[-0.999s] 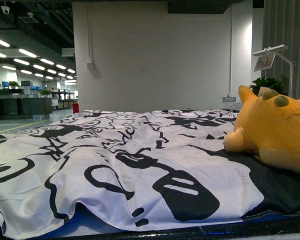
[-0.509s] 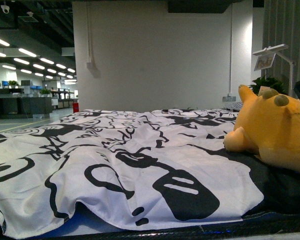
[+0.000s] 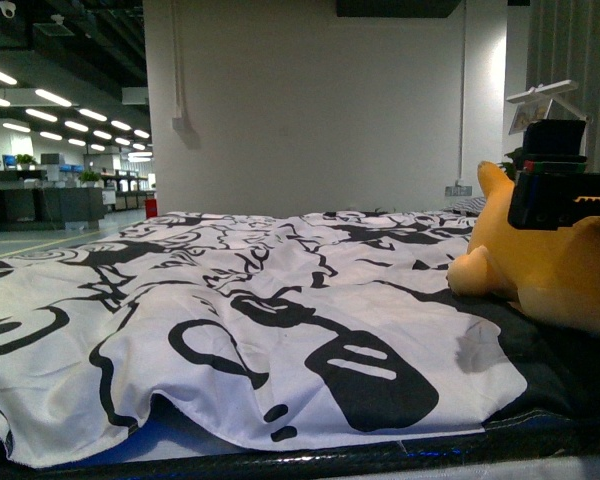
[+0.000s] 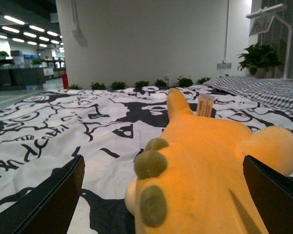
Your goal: Put away toys
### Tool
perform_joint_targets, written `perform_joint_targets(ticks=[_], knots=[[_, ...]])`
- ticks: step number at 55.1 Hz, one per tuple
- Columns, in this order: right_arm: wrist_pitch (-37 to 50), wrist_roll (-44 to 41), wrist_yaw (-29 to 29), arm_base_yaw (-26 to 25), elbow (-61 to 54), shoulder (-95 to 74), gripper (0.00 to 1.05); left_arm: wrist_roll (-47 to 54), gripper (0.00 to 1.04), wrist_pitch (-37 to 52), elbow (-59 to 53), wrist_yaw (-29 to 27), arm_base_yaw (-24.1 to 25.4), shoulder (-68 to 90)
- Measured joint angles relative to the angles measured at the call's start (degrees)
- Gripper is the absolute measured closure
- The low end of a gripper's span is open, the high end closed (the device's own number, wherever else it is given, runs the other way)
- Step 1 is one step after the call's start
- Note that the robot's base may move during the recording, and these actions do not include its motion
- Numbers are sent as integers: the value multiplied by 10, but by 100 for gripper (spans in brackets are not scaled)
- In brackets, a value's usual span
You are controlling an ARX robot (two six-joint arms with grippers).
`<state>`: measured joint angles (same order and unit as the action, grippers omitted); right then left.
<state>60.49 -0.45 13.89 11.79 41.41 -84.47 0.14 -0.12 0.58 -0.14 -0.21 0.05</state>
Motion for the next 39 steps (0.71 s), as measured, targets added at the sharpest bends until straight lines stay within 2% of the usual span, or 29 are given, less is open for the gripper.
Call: perform_joint_targets(ticks=[24,29,39], knots=[[60,-98,24,45,29,-76,7,0,6,0,0,0,0,0],[77,-132,44,47,51,-94,7,0,6,0,0,0,0,0],[83,-191,41,45,82,-114,7,0,6,0,0,0,0,0]])
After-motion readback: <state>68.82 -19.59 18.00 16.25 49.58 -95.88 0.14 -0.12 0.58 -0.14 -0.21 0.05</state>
